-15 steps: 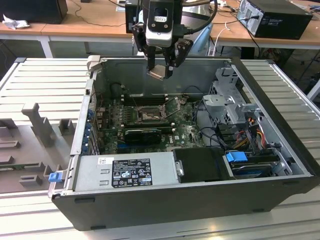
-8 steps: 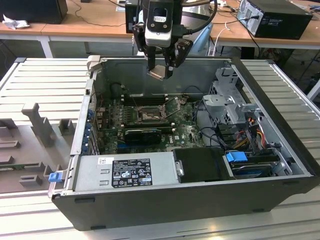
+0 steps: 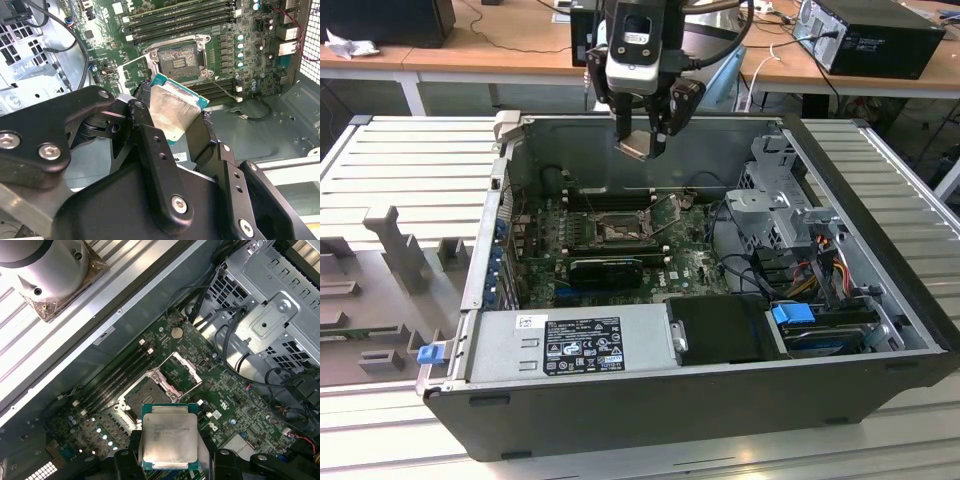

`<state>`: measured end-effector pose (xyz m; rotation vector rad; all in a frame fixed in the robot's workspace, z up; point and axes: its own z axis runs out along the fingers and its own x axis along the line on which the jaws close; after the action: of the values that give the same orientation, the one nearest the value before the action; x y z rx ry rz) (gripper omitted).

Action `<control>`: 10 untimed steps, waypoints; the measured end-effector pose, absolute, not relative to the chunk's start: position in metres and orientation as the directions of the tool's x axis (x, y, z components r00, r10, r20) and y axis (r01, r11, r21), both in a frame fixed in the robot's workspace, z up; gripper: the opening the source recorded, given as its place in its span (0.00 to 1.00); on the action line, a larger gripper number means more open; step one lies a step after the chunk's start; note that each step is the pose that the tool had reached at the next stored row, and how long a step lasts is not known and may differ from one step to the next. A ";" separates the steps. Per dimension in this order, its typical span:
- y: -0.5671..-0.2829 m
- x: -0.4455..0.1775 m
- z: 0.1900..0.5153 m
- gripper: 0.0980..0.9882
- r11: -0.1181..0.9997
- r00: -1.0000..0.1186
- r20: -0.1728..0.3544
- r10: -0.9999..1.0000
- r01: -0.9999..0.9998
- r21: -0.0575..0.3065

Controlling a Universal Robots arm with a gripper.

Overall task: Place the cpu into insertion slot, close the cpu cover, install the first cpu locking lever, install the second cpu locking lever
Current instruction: 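Place the cpu into insertion slot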

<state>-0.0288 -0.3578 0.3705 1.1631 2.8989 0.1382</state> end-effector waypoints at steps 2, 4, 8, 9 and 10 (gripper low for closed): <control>-0.358 -0.029 0.370 0.48 0.711 -0.715 0.019 0.699 0.698 0.088; -0.358 -0.029 0.370 0.48 0.704 -0.708 0.019 0.706 0.704 0.088; -0.358 -0.029 0.369 0.48 0.669 -0.672 0.019 0.740 0.738 0.088; -0.358 -0.029 0.369 0.48 0.662 -0.665 0.019 0.746 0.745 0.088; -0.358 -0.029 0.369 0.48 0.654 -0.658 0.019 0.753 0.751 0.088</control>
<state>-0.0288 -0.3578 0.3690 1.2913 2.8397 0.1368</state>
